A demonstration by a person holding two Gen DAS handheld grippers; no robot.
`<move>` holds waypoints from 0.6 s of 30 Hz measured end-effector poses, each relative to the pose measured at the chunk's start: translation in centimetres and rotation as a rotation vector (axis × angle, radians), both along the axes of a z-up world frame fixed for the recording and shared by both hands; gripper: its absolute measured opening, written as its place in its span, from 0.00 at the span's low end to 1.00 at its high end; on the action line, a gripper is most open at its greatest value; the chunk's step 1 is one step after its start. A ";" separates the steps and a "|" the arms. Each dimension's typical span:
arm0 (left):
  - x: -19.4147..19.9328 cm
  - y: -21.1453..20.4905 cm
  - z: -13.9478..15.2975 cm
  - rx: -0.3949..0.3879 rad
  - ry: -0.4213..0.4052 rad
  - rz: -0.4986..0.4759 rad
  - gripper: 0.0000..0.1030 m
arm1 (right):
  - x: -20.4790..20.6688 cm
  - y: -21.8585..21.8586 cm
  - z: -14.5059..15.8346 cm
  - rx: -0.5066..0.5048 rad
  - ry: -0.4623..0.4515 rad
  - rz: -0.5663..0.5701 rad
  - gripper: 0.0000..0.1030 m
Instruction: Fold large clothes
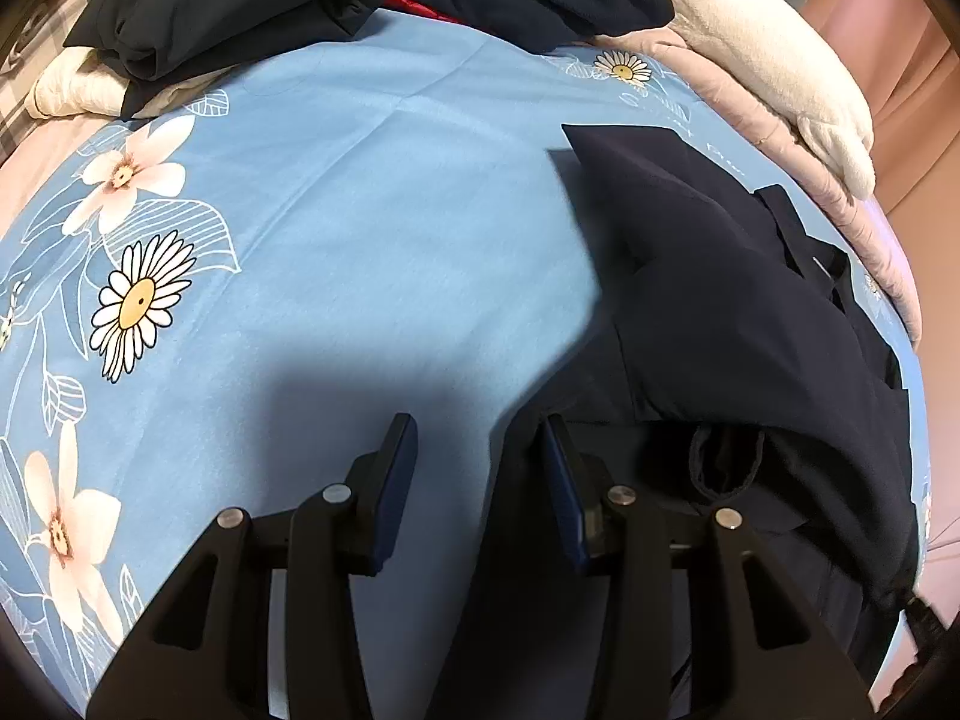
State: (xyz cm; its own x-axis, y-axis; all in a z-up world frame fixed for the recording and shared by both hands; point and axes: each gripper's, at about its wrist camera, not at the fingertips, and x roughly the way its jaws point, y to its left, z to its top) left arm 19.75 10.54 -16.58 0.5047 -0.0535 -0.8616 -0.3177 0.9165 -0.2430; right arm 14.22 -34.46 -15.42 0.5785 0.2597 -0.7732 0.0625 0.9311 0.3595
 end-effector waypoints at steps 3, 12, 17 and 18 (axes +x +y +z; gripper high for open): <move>-0.2 0.1 0.0 0.000 0.002 -0.001 0.43 | -0.7 -0.2 -1.0 0.040 0.029 0.009 0.04; -0.3 -0.2 0.0 0.023 0.008 0.007 0.43 | -3.0 -4.1 1.7 0.045 0.003 -0.077 0.40; -0.4 -0.4 -0.1 0.038 0.010 0.007 0.43 | -1.0 -5.5 1.8 0.115 -0.001 -0.107 0.47; -0.4 -0.4 -0.1 0.039 0.011 0.006 0.43 | -0.3 -5.4 1.6 0.128 0.006 -0.106 0.47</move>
State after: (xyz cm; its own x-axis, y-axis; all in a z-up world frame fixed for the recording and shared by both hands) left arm 19.35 10.15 -16.65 0.4957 -0.0168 -0.8684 -0.3252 0.9235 -0.2035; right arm 13.91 -39.83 -13.87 0.6037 0.2937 -0.7411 0.1607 0.8657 0.4740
